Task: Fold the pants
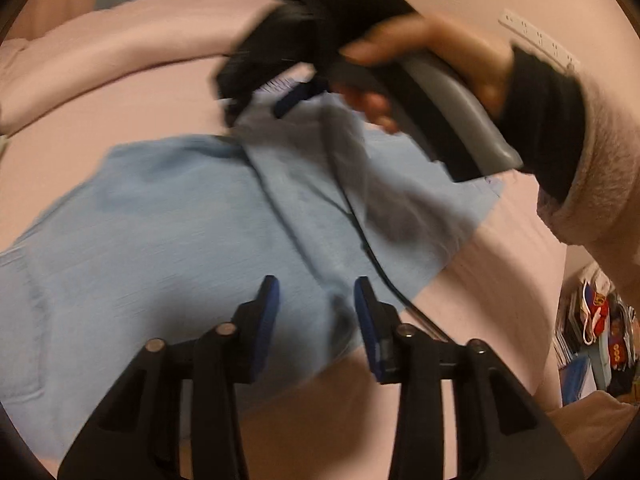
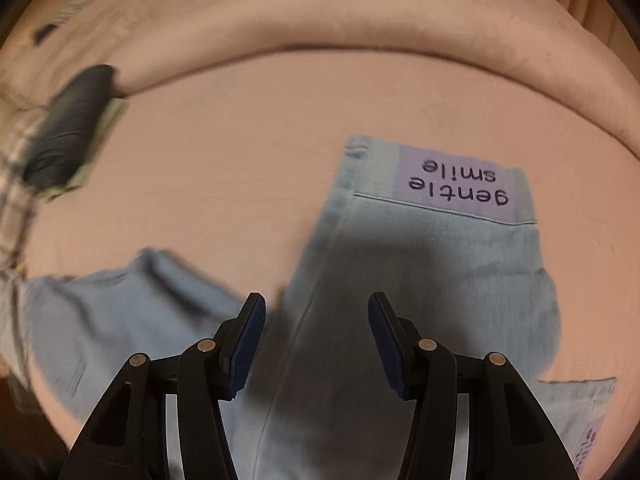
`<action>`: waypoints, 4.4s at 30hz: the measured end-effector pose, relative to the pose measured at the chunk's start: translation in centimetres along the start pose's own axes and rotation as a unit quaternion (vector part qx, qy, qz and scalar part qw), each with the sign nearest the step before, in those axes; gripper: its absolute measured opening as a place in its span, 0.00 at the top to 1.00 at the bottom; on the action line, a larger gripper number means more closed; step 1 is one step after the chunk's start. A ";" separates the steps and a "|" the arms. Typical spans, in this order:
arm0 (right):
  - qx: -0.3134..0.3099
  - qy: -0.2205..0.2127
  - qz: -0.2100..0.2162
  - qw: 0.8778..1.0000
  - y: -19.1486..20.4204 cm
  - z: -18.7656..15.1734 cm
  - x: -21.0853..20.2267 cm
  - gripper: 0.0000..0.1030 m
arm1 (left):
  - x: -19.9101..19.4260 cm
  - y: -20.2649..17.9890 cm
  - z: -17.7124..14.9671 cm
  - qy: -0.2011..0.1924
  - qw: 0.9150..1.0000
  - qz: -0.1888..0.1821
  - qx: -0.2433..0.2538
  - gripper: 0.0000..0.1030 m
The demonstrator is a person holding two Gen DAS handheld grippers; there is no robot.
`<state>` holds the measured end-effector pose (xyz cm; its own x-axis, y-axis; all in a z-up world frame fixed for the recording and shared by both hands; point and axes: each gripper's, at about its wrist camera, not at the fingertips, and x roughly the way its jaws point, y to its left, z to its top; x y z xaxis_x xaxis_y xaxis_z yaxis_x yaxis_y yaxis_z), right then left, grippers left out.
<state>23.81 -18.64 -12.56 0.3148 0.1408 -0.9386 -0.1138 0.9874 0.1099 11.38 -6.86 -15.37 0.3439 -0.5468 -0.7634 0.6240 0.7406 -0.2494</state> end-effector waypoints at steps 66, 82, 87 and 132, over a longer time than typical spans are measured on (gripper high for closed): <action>0.408 -0.164 0.120 0.890 -28.1 -26.1 -9.1 0.75 | 2.3 -0.8 1.8 0.061 0.987 0.143 -0.036 0.71; 0.059 -0.151 -0.012 0.987 -14.1 -22.5 -5.5 0.46 | 5.4 -6.5 2.9 0.048 0.996 0.077 0.017 0.66; 0.036 -0.170 -0.019 0.985 -14.8 -23.3 -7.0 0.46 | 3.8 -4.7 3.1 0.049 0.996 0.068 0.009 0.66; -0.050 -0.049 0.252 0.965 3.2 0.9 1.2 0.93 | -3.2 17.2 1.1 -0.046 0.974 0.132 -0.180 0.83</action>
<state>24.62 -15.25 -13.03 0.2826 0.6117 -0.7389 -0.3647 0.7810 0.5070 21.79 7.21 -16.52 0.5306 -0.3382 -0.7772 0.2242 0.9403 -0.2560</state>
